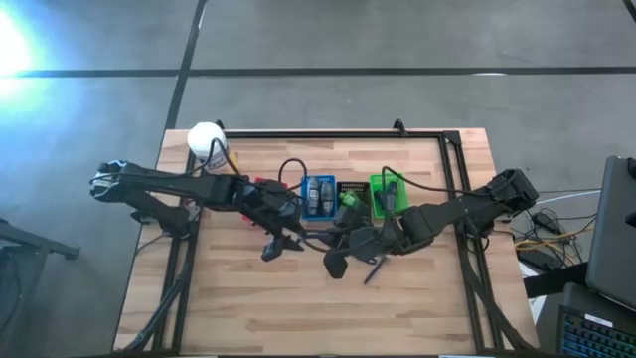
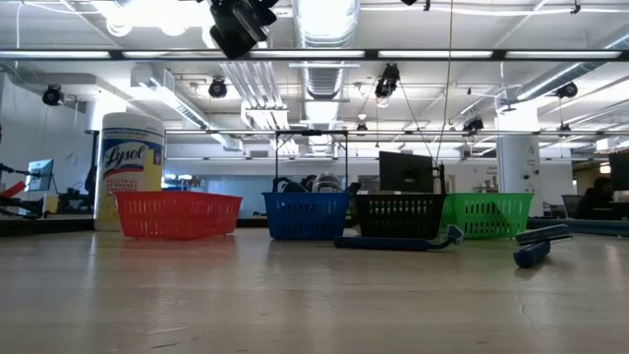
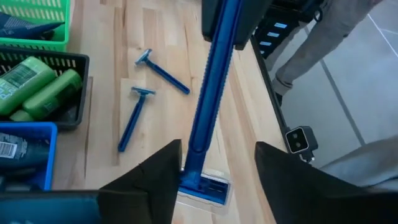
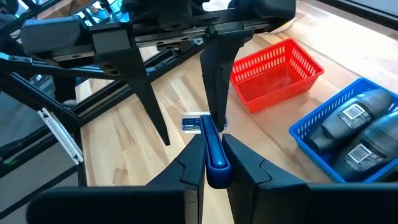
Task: Pick & Place Travel size toiletries
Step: Put the blue razor into the red basket
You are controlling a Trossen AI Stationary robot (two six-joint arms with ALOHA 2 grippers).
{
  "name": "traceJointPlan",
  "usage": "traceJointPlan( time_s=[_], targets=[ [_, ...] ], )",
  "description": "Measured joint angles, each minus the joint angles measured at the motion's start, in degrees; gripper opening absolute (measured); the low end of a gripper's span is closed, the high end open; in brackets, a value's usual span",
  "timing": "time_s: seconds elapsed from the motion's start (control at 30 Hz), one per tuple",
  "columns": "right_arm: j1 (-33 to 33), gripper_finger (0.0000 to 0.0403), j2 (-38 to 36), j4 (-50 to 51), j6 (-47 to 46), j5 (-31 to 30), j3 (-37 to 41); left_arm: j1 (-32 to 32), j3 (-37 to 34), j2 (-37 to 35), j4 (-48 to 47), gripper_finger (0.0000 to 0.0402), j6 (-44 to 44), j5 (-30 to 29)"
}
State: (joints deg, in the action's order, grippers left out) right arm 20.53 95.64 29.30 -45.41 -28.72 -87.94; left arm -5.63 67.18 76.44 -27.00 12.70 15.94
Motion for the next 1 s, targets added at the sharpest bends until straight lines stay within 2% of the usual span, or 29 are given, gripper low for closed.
traceJointPlan(
  time_s=[0.37, 0.5, 0.57, 0.83, 1.0],
  targets=[
    [-0.49, 0.0037, 1.06, -2.27, 0.35, 3.27, 0.12, 0.29, 0.0, 0.0, 1.57, 0.0108, -2.09, -1.23],
    [-0.8, 0.0046, 1.62, -3.48, -0.83, 3.04, 0.11, 0.26, 0.0, 0.0, 0.87, 0.0054, -3.17, -2.97],
    [-0.8, 0.006, 1.77, -3.62, -0.91, 3.0, 0.11, 0.26, 0.0, 0.0, -0.01, 0.0034, -3.62, -3.01],
    [-0.52, 0.0159, 1.81, -3.6, -1.01, 2.87, 0.11, 0.17, 0.09, -0.02, -7.24, 0.0034, -2.13, -7.74],
    [0.4, 0.0218, 1.4, -4.48, -1.14, 3.56, 0.01, 0.52, -0.09, 0.11, -11.5, 0.0034, 2.59, -15.03]
  ],
)
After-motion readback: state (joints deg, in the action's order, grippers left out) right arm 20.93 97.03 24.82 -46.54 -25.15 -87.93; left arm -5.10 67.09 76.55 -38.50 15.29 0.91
